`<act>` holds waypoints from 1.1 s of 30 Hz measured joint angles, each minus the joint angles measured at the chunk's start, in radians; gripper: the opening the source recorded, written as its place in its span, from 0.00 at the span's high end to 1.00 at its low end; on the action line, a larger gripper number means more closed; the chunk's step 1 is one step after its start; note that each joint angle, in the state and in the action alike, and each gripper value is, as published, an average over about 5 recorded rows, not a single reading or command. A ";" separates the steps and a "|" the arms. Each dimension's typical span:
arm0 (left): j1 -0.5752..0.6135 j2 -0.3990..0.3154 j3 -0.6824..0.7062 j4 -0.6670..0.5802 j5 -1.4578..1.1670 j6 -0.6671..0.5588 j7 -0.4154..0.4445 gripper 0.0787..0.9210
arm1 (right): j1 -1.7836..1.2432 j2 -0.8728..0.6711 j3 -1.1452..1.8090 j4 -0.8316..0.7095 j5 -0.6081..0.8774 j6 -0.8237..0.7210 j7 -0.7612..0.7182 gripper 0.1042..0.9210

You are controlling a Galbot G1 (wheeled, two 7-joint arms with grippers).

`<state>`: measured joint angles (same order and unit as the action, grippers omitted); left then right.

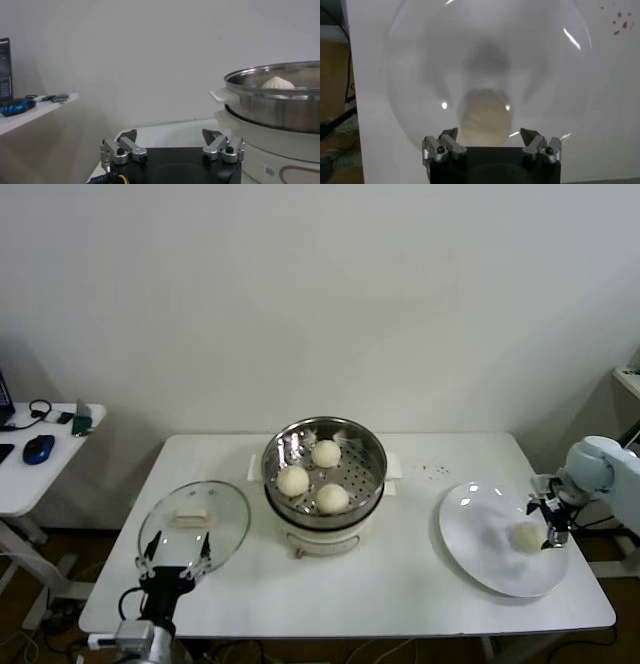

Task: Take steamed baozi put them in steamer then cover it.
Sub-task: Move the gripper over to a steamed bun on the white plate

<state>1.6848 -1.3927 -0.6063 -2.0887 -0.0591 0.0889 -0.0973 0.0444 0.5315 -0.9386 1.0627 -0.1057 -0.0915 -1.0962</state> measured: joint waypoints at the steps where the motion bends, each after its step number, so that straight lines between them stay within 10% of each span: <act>1: -0.001 0.000 0.000 0.000 0.000 0.001 0.000 0.12 | -0.008 0.004 0.010 -0.009 -0.004 0.002 -0.001 0.12; 33: -0.015 0.000 0.009 0.011 0.010 0.013 -0.003 0.12 | -0.076 0.098 0.099 -0.157 -0.030 0.052 -0.022 0.26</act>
<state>1.6695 -1.3929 -0.5968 -2.0776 -0.0487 0.1015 -0.1000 -0.0319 0.6299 -0.8393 0.9057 -0.1356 -0.0399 -1.1182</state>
